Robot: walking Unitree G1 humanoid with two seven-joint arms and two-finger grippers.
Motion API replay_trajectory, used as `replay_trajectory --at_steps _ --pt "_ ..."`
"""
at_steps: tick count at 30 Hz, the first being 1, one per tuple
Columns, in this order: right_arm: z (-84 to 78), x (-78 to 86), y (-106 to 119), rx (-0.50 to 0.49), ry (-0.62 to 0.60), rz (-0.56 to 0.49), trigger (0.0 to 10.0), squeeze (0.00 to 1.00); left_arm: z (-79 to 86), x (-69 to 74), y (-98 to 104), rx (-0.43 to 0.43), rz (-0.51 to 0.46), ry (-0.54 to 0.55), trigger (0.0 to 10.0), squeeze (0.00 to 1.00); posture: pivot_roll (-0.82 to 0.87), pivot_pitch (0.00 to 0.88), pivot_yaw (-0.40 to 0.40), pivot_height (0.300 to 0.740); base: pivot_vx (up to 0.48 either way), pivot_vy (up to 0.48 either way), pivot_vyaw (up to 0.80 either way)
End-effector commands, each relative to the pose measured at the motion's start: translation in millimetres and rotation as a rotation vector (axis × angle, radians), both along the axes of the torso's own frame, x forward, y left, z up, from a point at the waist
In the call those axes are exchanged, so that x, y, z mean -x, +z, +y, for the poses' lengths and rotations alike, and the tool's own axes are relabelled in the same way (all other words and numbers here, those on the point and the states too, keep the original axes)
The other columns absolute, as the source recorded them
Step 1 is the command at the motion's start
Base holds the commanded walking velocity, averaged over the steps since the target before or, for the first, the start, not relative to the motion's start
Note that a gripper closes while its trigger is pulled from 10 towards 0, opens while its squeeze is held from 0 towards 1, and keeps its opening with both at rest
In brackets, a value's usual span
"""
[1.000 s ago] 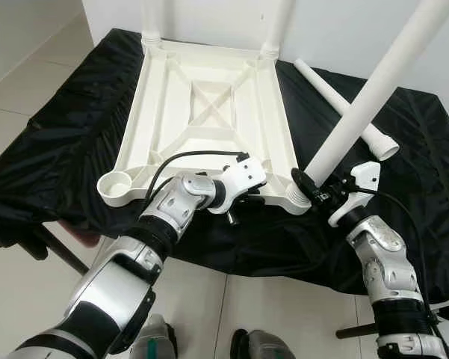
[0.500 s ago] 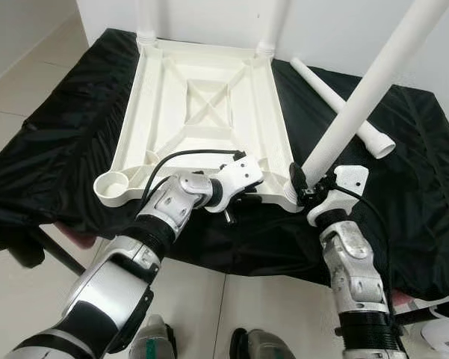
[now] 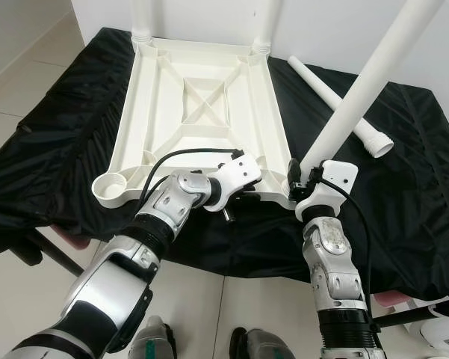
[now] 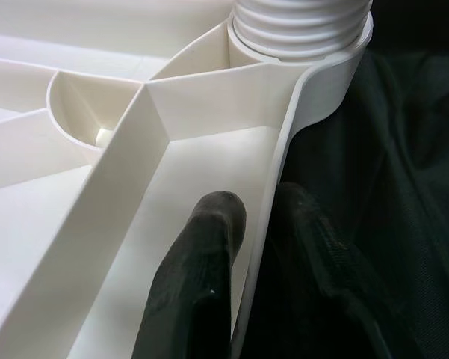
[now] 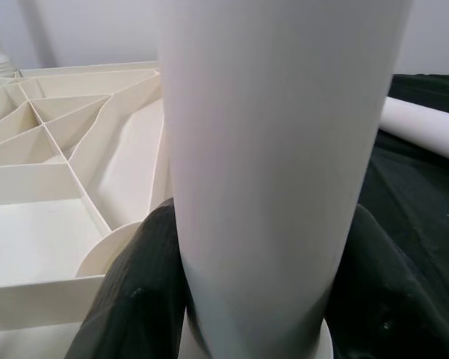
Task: Building children table
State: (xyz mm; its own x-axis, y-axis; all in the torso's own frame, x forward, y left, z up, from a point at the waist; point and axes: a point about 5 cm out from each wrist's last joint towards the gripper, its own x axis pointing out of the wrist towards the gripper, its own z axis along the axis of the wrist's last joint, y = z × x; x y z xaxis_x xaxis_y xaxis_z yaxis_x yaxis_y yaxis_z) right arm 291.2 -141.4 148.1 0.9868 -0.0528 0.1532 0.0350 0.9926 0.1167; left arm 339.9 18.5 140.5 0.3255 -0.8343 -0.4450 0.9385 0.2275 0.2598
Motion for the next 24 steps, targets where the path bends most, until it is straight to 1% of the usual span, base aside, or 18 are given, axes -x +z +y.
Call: replay_trajectory --at_steps 1,2,3,4,5,12,13,14,16,17,18,19,20,21,24 --pt "9.6 -0.3 0 -0.032 0.068 0.005 10.0 0.38 -17.9 4.3 13 0.028 -0.039 -0.071 10.0 0.00 -0.03 0.047 -0.053 0.740 0.000 0.000 0.00" --pt "9.6 -0.3 0 -0.032 0.068 0.005 10.0 0.38 -17.9 4.3 13 0.028 -0.039 -0.071 10.0 0.00 -0.03 0.047 -0.053 0.740 0.000 0.000 0.00" --pt "6.9 -0.3 2 -0.012 0.047 -0.007 10.0 1.00 -18.1 4.4 13 0.029 -0.039 -0.071 10.0 0.00 -0.03 0.048 -0.054 0.740 0.000 0.000 0.00" --pt "6.5 -0.3 4 -0.003 0.054 -0.008 10.0 1.00 -18.2 4.5 13 0.029 -0.038 -0.071 10.0 0.00 -0.03 0.048 -0.055 0.740 0.000 0.000 0.00" --pt "6.8 0.3 5 0.003 0.069 -0.019 10.0 0.00 -18.3 4.6 13 0.029 -0.038 -0.072 10.0 0.00 -0.03 0.048 -0.055 0.740 0.000 0.000 0.00" --pt "4.5 0.8 8 0.021 0.070 -0.034 10.0 0.00 -17.9 4.6 12 0.029 -0.035 -0.070 10.0 0.00 -0.03 0.047 -0.055 0.740 0.000 0.000 0.00" --pt "3.5 0.5 8 0.024 0.068 -0.035 10.0 0.00 -17.7 4.4 12 0.028 -0.035 -0.068 10.0 0.07 -0.03 0.046 -0.054 0.740 0.000 0.000 0.00" --pt "1.4 -0.3 9 0.029 0.061 -0.036 10.0 0.00 -17.3 4.5 13 0.030 -0.031 -0.069 10.0 0.66 -0.03 0.046 -0.053 0.740 0.000 0.000 0.00" --pt "1.4 -0.3 9 0.029 0.061 -0.036 10.0 0.00 -17.3 4.5 13 0.030 -0.031 -0.069 10.0 0.66 -0.03 0.046 -0.053 0.740 0.000 0.000 0.00" --pt "-2.5 -1.6 9 0.033 0.051 -0.038 10.0 0.00 -17.1 5.2 13 0.033 -0.027 -0.078 10.0 1.00 -0.02 0.046 -0.052 0.740 0.000 0.000 0.00" --pt "-2.5 -1.6 9 0.033 0.051 -0.038 10.0 0.00 -17.1 5.2 13 0.033 -0.027 -0.078 10.0 1.00 -0.02 0.046 -0.052 0.740 0.000 0.000 0.00" --pt "-3.9 -2.0 10 0.033 0.049 -0.039 10.0 0.00 -17.1 5.4 13 0.032 -0.027 -0.079 10.0 0.71 -0.02 0.046 -0.052 0.740 0.000 0.000 0.00" --pt "-3.9 -2.0 10 0.033 0.049 -0.039 10.0 0.00 -17.1 5.4 13 0.032 -0.027 -0.079 10.0 0.71 -0.02 0.046 -0.052 0.740 0.000 0.000 0.00" --pt "-4.8 -2.0 10 0.035 0.049 -0.040 10.0 0.00 -17.1 5.5 13 0.032 -0.028 -0.079 10.0 0.00 -0.02 0.048 -0.051 0.740 0.000 0.000 0.00" --pt "-6.7 -2.0 9 0.039 0.047 -0.036 10.0 0.00 -16.8 5.7 14 0.035 -0.032 -0.080 10.0 0.00 -0.02 0.052 -0.052 0.740 0.000 0.000 0.00"
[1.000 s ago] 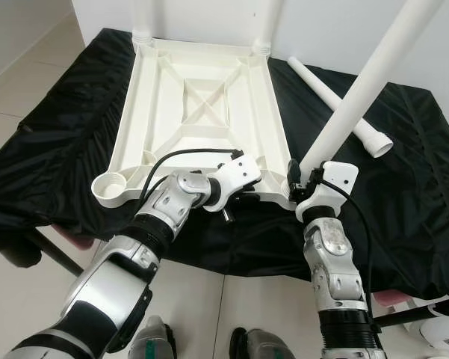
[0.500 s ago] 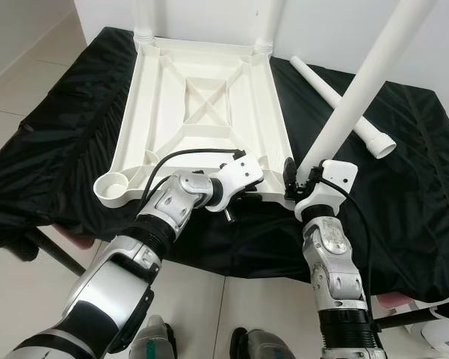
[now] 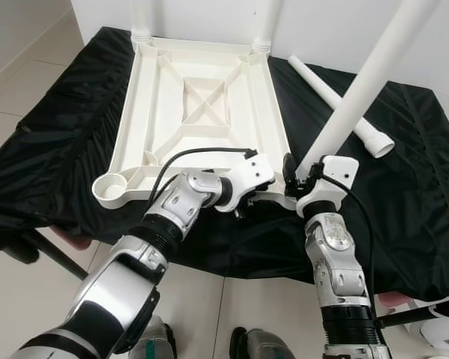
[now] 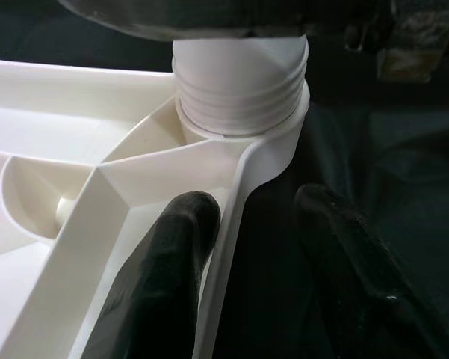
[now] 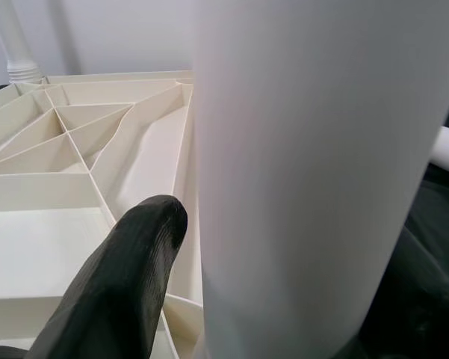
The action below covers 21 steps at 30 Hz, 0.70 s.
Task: Building children table
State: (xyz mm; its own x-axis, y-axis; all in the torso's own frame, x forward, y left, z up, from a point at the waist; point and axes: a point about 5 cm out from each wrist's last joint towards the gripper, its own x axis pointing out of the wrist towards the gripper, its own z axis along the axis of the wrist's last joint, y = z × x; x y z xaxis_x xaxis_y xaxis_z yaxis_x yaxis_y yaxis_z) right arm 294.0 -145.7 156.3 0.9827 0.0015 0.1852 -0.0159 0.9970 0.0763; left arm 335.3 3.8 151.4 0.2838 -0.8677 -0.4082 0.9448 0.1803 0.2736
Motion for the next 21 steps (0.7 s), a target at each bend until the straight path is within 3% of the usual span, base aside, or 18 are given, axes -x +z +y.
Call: replay_trajectory --at_steps 1,7,11,21 --pt "-3.0 0.8 0 -0.002 -0.001 -0.004 10.0 0.00 -1.8 1.2 6 0.006 -0.013 -0.021 10.0 0.00 -0.02 0.053 -0.051 0.740 0.000 0.000 0.00" --pt "-3.6 1.1 0 -0.005 0.005 -0.004 10.0 0.00 -0.4 1.7 12 0.016 -0.031 -0.027 10.0 0.00 -0.02 0.055 -0.051 0.740 0.000 0.000 0.00" --pt "-6.1 4.4 -2 0.001 0.027 -0.011 10.0 0.00 8.5 8.4 26 0.047 -0.063 -0.054 10.0 0.00 -0.02 0.062 -0.048 0.740 0.000 0.000 0.00" --pt "-14.1 7.0 -4 0.011 0.040 -0.008 10.0 0.00 26.0 18.4 32 0.071 -0.083 -0.051 10.0 0.00 -0.01 0.073 -0.049 0.740 0.000 0.000 0.00"
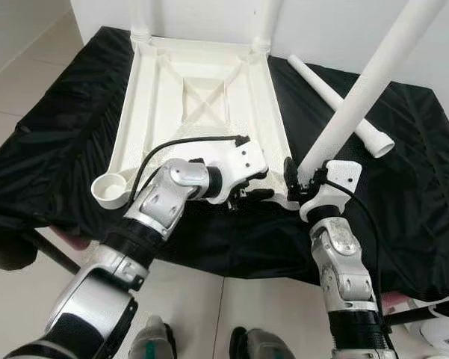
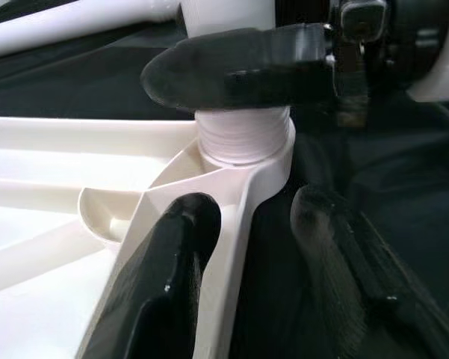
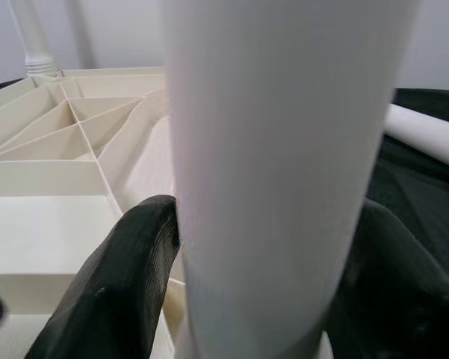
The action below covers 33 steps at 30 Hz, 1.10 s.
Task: Building children table
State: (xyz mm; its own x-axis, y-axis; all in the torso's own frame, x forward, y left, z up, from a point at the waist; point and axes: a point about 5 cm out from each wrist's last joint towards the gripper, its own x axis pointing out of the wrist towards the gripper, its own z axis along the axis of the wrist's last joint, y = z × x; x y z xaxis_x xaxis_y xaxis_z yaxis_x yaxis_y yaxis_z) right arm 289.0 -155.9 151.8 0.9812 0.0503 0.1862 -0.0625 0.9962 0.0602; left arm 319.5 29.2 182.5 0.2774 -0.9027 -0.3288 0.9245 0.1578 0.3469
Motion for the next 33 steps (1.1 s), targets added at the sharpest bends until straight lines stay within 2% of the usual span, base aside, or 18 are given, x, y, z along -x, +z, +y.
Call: replay_trajectory --at_steps 1,5,6,7,8,10,11,13,16,18,20,25,29,31,32,33 --pt "-5.2 1.6 0 -0.004 -0.008 -0.006 10.0 0.00 3.3 3.9 1 0.016 0.006 0.004 10.0 0.00 -0.01 0.075 -0.051 0.740 0.000 0.000 0.00" --pt "-6.9 -0.1 0 -0.001 -0.011 -0.006 10.0 0.00 7.7 4.4 -1 0.023 0.001 0.044 10.0 0.00 0.00 0.079 -0.051 0.740 0.000 0.000 0.00" --pt "-7.3 -2.0 0 0.000 -0.012 -0.008 10.0 0.00 14.4 -2.3 -1 0.066 0.030 0.146 10.0 0.00 0.00 0.080 -0.050 0.740 0.000 0.000 0.00" --pt "-7.3 -2.0 0 0.000 -0.012 -0.008 10.0 0.00 14.4 -2.3 -1 0.066 0.030 0.146 10.0 0.00 0.00 0.080 -0.050 0.740 0.000 0.000 0.00" --pt "-7.4 -2.7 0 0.000 -0.011 -0.010 10.0 0.00 17.7 -6.7 0 0.094 0.045 0.201 10.0 0.00 0.00 0.080 -0.050 0.740 0.000 0.000 0.00" --pt "-7.4 -2.7 0 0.000 -0.011 -0.010 10.0 0.00 17.7 -6.7 0 0.094 0.045 0.201 10.0 0.00 0.00 0.080 -0.050 0.740 0.000 0.000 0.00" --pt "-7.3 -4.8 -1 -0.001 -0.008 -0.012 10.0 0.00 23.4 -17.1 5 0.158 0.032 0.317 10.0 0.00 0.00 0.081 -0.050 0.740 0.000 0.000 0.00" --pt "-7.3 -4.8 -1 -0.001 -0.008 -0.012 10.0 0.00 23.4 -17.1 5 0.158 0.032 0.317 10.0 0.00 0.00 0.081 -0.050 0.740 0.000 0.000 0.00" --pt "-6.0 -7.1 -1 0.001 0.002 -0.014 10.0 0.00 32.3 -28.6 13 0.256 -0.007 0.472 10.0 0.00 0.01 0.081 -0.041 0.740 0.000 0.000 0.00" --pt "-6.0 -7.1 -1 0.001 0.002 -0.014 10.0 0.00 32.3 -28.6 13 0.256 -0.007 0.472 10.0 0.00 0.01 0.081 -0.041 0.740 0.000 0.000 0.00" --pt "-5.1 -8.8 -2 0.002 0.008 -0.015 10.0 0.00 41.3 -33.2 17 0.344 0.007 0.564 10.0 0.00 0.01 0.080 -0.037 0.740 0.000 0.000 0.00" --pt "-3.3 -9.9 -3 -0.001 0.017 -0.015 10.0 0.00 48.1 -31.0 12 0.354 -0.003 0.595 10.0 0.00 0.01 0.082 -0.037 0.740 0.000 0.000 0.00" --pt "-1.1 -10.0 -5 -0.002 0.024 -0.015 10.0 0.00 62.5 -30.5 10 0.416 -0.018 0.681 10.0 0.00 0.01 0.082 -0.032 0.740 0.000 0.000 0.00" --pt "-1.1 -10.0 -5 -0.002 0.024 -0.015 10.0 0.00 62.5 -30.5 10 0.416 -0.018 0.681 10.0 0.00 0.01 0.082 -0.032 0.740 0.000 0.000 0.00" --pt "-1.1 -10.1 -6 -0.001 0.024 -0.016 10.0 0.00 66.4 -30.8 10 0.437 -0.019 0.707 10.0 0.00 0.01 0.082 -0.031 0.740 0.000 0.000 0.00" --pt "-1.4 -10.0 -6 0.000 0.022 -0.019 10.0 0.00 75.6 -32.7 10 0.469 -0.027 0.779 10.0 0.00 0.01 0.079 -0.032 0.740 0.000 0.000 0.00"
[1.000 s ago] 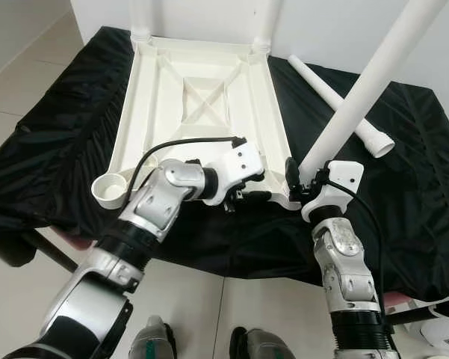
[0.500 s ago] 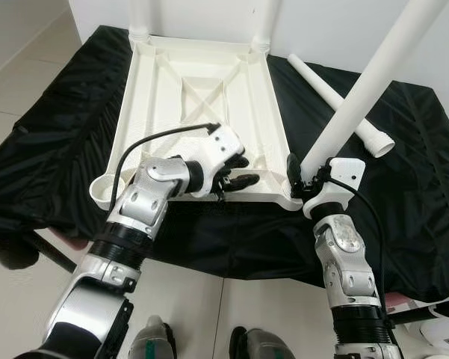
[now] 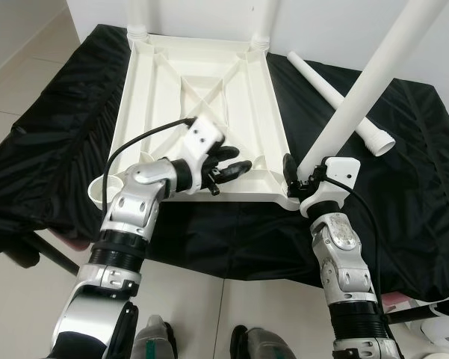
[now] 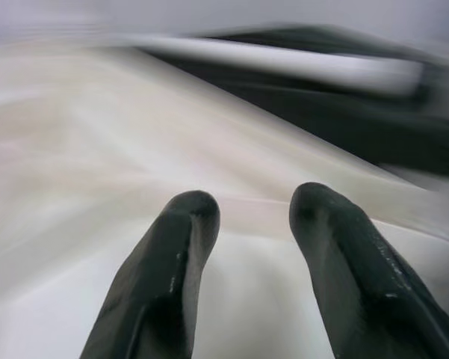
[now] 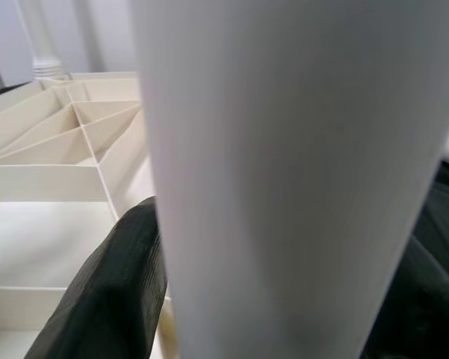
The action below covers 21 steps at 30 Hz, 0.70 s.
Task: Building children table
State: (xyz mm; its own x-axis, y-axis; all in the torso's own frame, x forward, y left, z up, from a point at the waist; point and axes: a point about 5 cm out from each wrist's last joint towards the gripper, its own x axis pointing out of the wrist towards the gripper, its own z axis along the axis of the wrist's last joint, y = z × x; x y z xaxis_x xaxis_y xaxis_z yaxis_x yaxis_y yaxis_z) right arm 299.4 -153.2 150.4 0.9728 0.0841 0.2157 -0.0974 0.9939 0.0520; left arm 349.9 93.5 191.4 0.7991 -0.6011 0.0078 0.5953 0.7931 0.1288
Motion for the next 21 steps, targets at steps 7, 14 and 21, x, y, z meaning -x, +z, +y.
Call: replay_trajectory --at_steps 7,14,21 --pt "-4.9 0.3 -5 -0.008 -0.006 -0.010 10.0 0.00 28.5 -2.5 1 0.123 -0.037 0.284 10.0 0.00 0.01 0.075 -0.033 0.740 0.000 0.000 0.00" --pt "-8.6 -0.6 -7 0.001 -0.015 -0.013 10.0 0.00 31.7 6.8 -9 0.141 -0.038 0.397 10.0 0.00 0.01 0.058 -0.040 0.740 0.000 0.000 0.00" --pt "-10.5 -0.1 -8 0.015 -0.020 -0.020 10.0 0.00 33.7 10.1 -18 0.158 -0.003 0.436 10.0 0.00 0.02 0.048 -0.037 0.740 0.000 0.000 0.00"
